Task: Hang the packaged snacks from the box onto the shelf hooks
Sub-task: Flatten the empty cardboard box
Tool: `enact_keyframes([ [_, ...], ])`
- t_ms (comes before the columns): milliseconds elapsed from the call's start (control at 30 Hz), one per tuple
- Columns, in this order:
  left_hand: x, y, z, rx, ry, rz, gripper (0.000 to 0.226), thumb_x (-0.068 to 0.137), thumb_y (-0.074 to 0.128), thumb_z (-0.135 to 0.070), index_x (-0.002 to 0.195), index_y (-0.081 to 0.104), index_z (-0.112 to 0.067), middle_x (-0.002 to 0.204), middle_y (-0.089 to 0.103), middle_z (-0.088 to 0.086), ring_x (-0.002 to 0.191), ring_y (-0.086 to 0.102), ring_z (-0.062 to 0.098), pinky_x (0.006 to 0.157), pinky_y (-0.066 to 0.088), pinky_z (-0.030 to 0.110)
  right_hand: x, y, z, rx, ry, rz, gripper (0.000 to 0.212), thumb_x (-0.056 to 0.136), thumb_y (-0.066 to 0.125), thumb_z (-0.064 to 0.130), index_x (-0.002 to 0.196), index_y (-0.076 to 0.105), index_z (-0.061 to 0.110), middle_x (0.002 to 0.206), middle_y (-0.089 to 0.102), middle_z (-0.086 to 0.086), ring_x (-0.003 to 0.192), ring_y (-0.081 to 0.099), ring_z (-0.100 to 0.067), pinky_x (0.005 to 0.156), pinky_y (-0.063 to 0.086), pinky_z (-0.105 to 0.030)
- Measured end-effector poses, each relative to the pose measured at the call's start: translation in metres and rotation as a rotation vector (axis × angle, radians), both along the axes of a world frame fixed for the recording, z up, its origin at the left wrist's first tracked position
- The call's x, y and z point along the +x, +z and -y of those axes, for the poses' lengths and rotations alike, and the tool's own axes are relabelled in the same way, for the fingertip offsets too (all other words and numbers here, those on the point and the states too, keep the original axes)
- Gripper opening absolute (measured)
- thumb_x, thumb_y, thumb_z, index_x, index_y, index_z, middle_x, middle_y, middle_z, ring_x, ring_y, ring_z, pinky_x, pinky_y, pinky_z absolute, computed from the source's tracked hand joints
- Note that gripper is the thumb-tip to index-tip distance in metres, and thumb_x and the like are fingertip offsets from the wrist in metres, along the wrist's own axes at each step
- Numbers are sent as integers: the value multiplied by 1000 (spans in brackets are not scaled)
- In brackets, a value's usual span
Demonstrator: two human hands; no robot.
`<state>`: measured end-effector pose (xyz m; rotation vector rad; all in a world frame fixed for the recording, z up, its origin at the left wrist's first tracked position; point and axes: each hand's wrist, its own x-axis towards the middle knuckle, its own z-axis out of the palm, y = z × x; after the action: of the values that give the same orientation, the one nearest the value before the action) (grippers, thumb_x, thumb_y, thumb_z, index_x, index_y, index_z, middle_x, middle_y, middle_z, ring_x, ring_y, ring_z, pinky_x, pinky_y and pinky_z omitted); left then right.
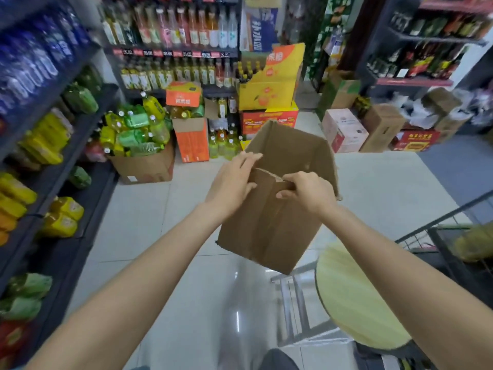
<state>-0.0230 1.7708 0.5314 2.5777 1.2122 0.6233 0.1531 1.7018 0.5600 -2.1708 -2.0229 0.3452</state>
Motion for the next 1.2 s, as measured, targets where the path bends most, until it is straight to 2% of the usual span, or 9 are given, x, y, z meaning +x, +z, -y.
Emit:
enact_keyframes([
  [100, 0, -8, -43, -179, 124, 86, 98, 83, 70, -21, 151, 0, -15, 159, 1, 5, 146, 5, 19, 116, 14, 33, -6, -10, -56, 52, -23, -55, 15, 88, 61, 41, 94, 63, 28, 90, 66, 3, 96, 61, -24, 68, 44, -33],
  [200, 12, -13, -96, -449, 249, 242, 103, 87, 65, -28, 148, -17, -14, 158, -10, 8, 146, -2, 19, 114, 12, 29, -1, -23, -119, 56, -42, -92, 22, 88, 61, 42, 103, 66, 26, 97, 69, 1, 98, 62, -24, 72, 47, -34],
  [400, 49, -25, -228, -821, 469, 214, 96, 88, 56, -48, 149, -12, -21, 155, 9, 21, 140, 26, 33, 109, 29, 38, 29, -36, -251, 11, -74, -165, 24, 90, 59, 40, 107, 65, 25, 100, 69, -2, 102, 60, -26, 72, 44, -34],
  [500, 72, -28, -291, -1019, 471, 339, 120, 67, 64, -65, 149, -15, -27, 154, 23, 11, 136, 32, 31, 110, 33, 43, 47, -38, -316, 13, -102, -172, 23, 91, 57, 40, 103, 64, 22, 101, 68, -5, 104, 59, -29, 73, 43, -35],
  [567, 84, -32, -333, -1079, 486, 424, 125, 50, 65, -70, 150, 1, -29, 150, 33, 4, 132, 39, 26, 106, 39, 43, 57, -40, -356, -7, -126, -189, 21, 92, 56, 39, 101, 63, 21, 101, 68, -6, 104, 59, -31, 72, 41, -34],
  [667, 102, -32, -385, -1161, 468, 495, 91, 78, 62, -54, 149, 15, -24, 148, 36, 2, 126, 45, 27, 88, 48, 36, 71, -45, -413, -32, -141, -216, 20, 94, 53, 33, 107, 62, 20, 106, 67, -9, 106, 57, -35, 75, 41, -36],
  [833, 133, -54, -484, -1442, 363, 614, 70, 95, 53, -30, 151, 12, -25, 156, 18, 4, 142, 18, 33, 105, 33, 51, 107, -60, -517, -134, -56, -250, 7, 95, 51, 16, 95, 44, 14, 105, 62, -20, 102, 56, -40, 74, 39, -38],
  [1000, 172, -65, -578, -1433, 273, 478, 54, 98, 45, -15, 148, 26, -23, 155, 20, 4, 142, 17, 31, 106, 30, 51, 149, -73, -609, -219, -213, -400, 23, 88, 59, 10, 78, 39, 14, 78, 49, -2, 84, 48, -24, 65, 27, -27],
  [1200, 223, -77, -659, -1298, 173, 237, 61, 95, 48, -12, 148, 25, -29, 156, 16, -6, 135, 30, 24, 89, 45, 38, 192, -95, -688, -185, -405, -627, 13, 79, 74, 14, 88, 64, 13, 87, 66, -5, 82, 60, -21, 69, 44, -27],
])
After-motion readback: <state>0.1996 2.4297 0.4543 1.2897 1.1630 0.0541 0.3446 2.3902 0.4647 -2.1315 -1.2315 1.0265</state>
